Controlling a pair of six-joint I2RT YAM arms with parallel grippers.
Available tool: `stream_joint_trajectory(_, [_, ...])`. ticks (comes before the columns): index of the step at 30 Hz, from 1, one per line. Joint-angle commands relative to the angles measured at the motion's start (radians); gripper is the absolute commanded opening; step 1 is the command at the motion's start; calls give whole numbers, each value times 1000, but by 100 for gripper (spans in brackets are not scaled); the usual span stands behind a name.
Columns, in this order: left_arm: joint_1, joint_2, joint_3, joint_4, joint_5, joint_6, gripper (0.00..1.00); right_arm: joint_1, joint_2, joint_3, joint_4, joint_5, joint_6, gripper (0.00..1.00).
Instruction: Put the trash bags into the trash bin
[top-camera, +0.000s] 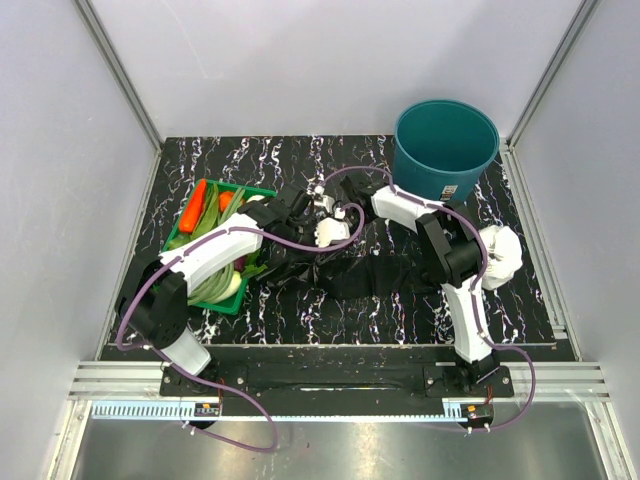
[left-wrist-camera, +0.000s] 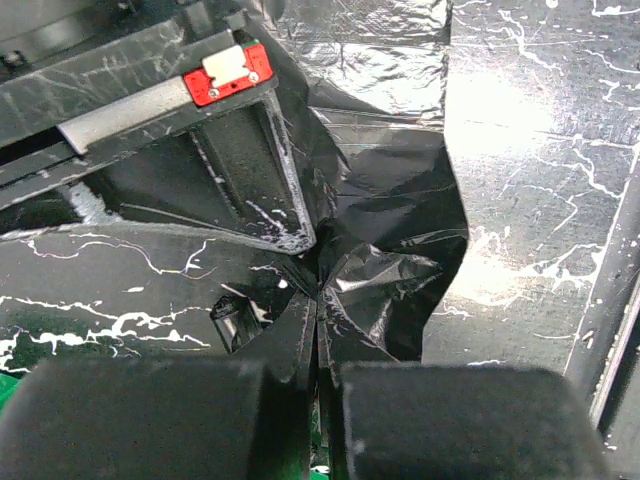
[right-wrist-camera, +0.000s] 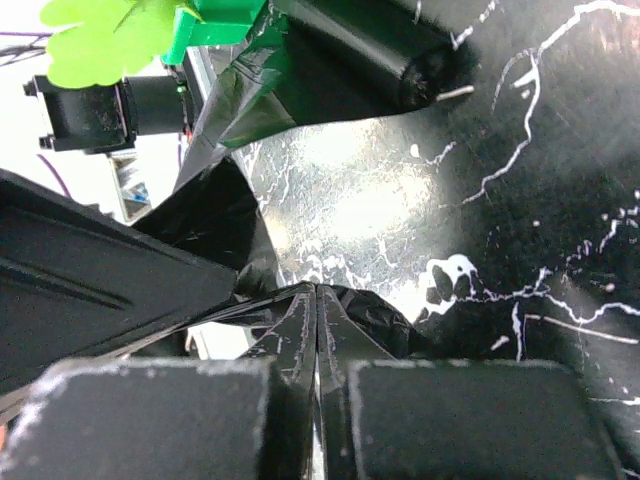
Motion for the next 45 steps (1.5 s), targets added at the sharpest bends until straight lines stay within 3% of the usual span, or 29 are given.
stream_joint_trajectory(1, [-9, -52, 24, 39, 60, -37, 0, -22, 8, -51, 140, 169, 156, 0])
stream_joint_trajectory(15, [-79, -30, 104, 52, 89, -77, 0, -77, 103, -62, 201, 240, 334, 0])
stream_joint_trajectory(22, [-90, -9, 133, 72, 48, -112, 0, -59, 75, -68, 151, 408, 247, 0])
stream_joint_trajectory(29, [-88, 11, 78, 26, -200, -20, 0, -69, 3, -74, 97, 626, 100, 0])
stream_joint_trajectory(35, [-59, 5, -2, 13, -279, 35, 0, -79, -68, -132, 96, 852, -23, 0])
stream_joint_trajectory(40, [-13, 19, -16, 8, -308, 72, 16, -99, -111, -158, 97, 962, -80, 0])
stream_joint_trajectory(43, [13, 13, -8, -10, -284, 81, 21, -109, -168, -177, 80, 865, -126, 0])
stream_joint_trajectory(45, [25, 11, -6, -33, -280, 93, 25, -111, -211, -200, 70, 757, -151, 8])
